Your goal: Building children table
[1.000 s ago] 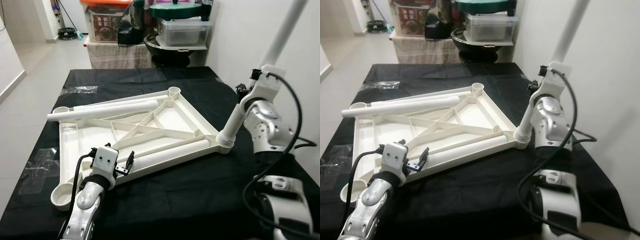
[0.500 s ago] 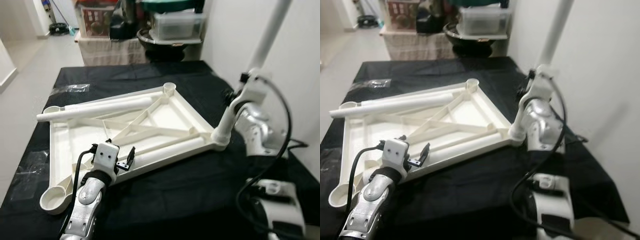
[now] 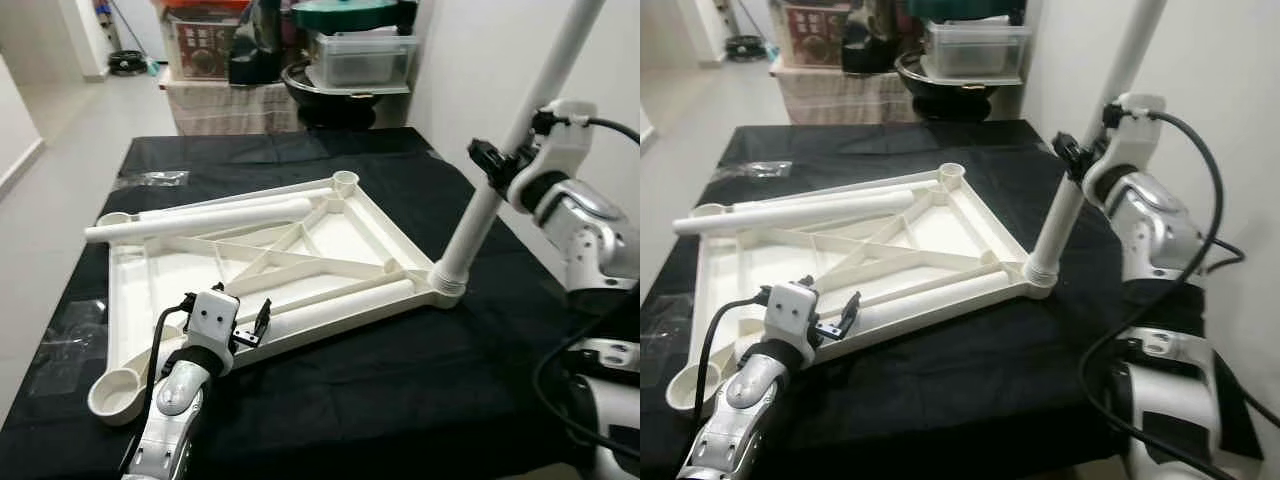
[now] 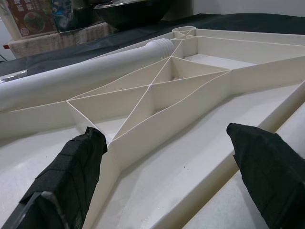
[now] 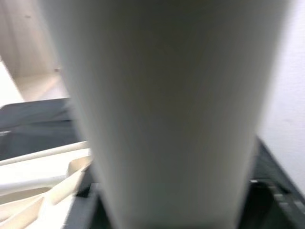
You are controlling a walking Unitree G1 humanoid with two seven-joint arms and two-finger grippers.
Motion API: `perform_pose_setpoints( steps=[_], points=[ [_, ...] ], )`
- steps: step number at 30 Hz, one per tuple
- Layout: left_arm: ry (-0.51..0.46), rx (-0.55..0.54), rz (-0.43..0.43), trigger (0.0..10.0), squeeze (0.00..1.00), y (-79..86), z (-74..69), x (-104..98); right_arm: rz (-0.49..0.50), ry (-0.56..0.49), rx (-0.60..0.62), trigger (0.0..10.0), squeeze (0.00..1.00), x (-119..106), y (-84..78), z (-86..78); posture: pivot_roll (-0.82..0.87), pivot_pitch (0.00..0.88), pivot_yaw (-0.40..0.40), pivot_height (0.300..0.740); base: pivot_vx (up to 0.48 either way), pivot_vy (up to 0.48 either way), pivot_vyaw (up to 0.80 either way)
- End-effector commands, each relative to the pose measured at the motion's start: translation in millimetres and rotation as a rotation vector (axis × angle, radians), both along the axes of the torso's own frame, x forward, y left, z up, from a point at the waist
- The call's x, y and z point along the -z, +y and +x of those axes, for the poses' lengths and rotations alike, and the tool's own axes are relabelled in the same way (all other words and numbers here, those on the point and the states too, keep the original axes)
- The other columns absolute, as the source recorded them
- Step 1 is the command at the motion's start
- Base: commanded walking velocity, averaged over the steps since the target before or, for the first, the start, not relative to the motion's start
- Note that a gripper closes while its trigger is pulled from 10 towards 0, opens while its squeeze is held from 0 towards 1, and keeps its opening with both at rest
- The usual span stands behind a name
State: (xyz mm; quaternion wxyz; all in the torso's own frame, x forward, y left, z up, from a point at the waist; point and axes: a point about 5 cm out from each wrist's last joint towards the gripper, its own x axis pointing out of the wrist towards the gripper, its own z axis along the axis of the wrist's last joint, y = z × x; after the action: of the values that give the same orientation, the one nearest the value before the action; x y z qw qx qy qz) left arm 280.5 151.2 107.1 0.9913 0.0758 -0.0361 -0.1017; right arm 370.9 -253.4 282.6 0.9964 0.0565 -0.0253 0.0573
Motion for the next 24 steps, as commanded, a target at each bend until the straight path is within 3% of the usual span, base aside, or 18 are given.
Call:
perform_pose_setpoints(
  steps=[1,5,7,9,11,12,13,14,15,16,17,18,19,23,24],
  points=[
    [0.091,-0.010,0.021,10.0,0.00,4.5,-5.0,18.9,0.009,0.007,-0.004,0.0,0.00,7.0,-3.7,-0.6,-0.01,0.000,-0.065,0.740,0.000,0.000,0.00],
    [0.089,-0.005,0.022,10.0,0.00,3.6,-4.5,18.0,-0.005,0.088,0.053,0.0,0.00,25.2,0.5,2.7,-0.01,0.000,-0.062,0.740,0.000,0.000,0.00],
    [0.089,-0.003,0.022,10.0,0.00,3.4,-4.5,17.8,0.014,0.136,0.247,0.0,0.00,35.6,-4.7,5.6,-0.01,0.000,-0.061,0.740,0.000,0.000,0.00],
    [0.090,-0.001,0.023,10.0,0.00,3.5,-4.6,18.0,0.070,0.173,0.550,0.0,0.00,47.4,-11.3,0.7,-0.01,0.000,-0.057,0.740,0.000,0.000,0.00],
    [0.090,-0.001,0.023,10.0,0.00,3.5,-4.7,18.0,0.075,0.177,0.576,0.0,0.00,48.5,-11.7,-0.1,-0.01,0.000,-0.057,0.740,0.000,0.000,0.00],
    [0.091,0.001,0.023,10.0,0.00,2.6,-4.7,18.2,0.103,0.203,0.584,0.0,0.00,57.0,4.4,-2.3,-0.01,0.000,-0.054,0.740,0.000,0.000,0.00],
    [0.091,0.001,0.023,10.0,0.00,2.6,-4.7,18.2,0.103,0.203,0.584,0.0,0.00,57.0,4.4,-2.3,-0.01,0.000,-0.054,0.740,0.000,0.000,0.00],
    [0.092,0.003,0.023,10.0,0.00,1.9,-4.6,18.1,0.134,0.234,0.581,0.0,0.00,64.7,22.5,-4.7,-0.01,0.000,-0.054,0.740,0.000,0.000,0.00],
    [0.092,0.003,0.023,10.0,0.00,1.9,-4.6,18.1,0.134,0.234,0.581,0.0,0.00,64.7,22.5,-4.7,-0.01,0.000,-0.054,0.740,0.000,0.000,0.00],
    [0.092,0.006,0.023,10.0,0.00,1.2,-4.4,18.0,0.149,0.257,0.545,1.8,0.00,69.0,43.3,-5.8,-0.01,0.000,-0.054,0.740,0.000,0.000,0.00],
    [0.092,0.006,0.023,10.0,0.00,1.2,-4.4,18.0,0.149,0.257,0.545,1.8,0.00,69.0,43.3,-5.8,-0.01,0.000,-0.054,0.740,0.000,0.000,0.00],
    [0.092,0.007,0.024,10.0,0.00,1.3,-4.1,17.8,0.171,0.261,0.493,10.0,0.00,70.0,60.5,-5.6,-0.01,0.000,-0.054,0.740,0.000,0.000,0.00],
    [0.092,0.007,0.025,10.0,0.00,1.6,-3.9,17.7,0.175,0.231,0.457,10.0,1.00,65.1,66.2,-4.4,-0.01,0.000,-0.060,0.740,0.000,0.000,0.00],
    [0.093,0.001,0.024,10.0,0.00,3.0,-4.7,18.3,0.136,0.164,0.390,10.0,1.00,47.2,56.9,0.4,-0.01,0.000,-0.065,0.740,0.000,0.000,0.00],
    [0.094,-0.001,0.022,10.0,0.00,2.7,-5.3,18.9,0.081,0.130,0.400,10.0,0.00,35.6,47.3,2.3,-0.01,0.000,-0.067,0.740,0.000,0.000,0.00]
  ],
)
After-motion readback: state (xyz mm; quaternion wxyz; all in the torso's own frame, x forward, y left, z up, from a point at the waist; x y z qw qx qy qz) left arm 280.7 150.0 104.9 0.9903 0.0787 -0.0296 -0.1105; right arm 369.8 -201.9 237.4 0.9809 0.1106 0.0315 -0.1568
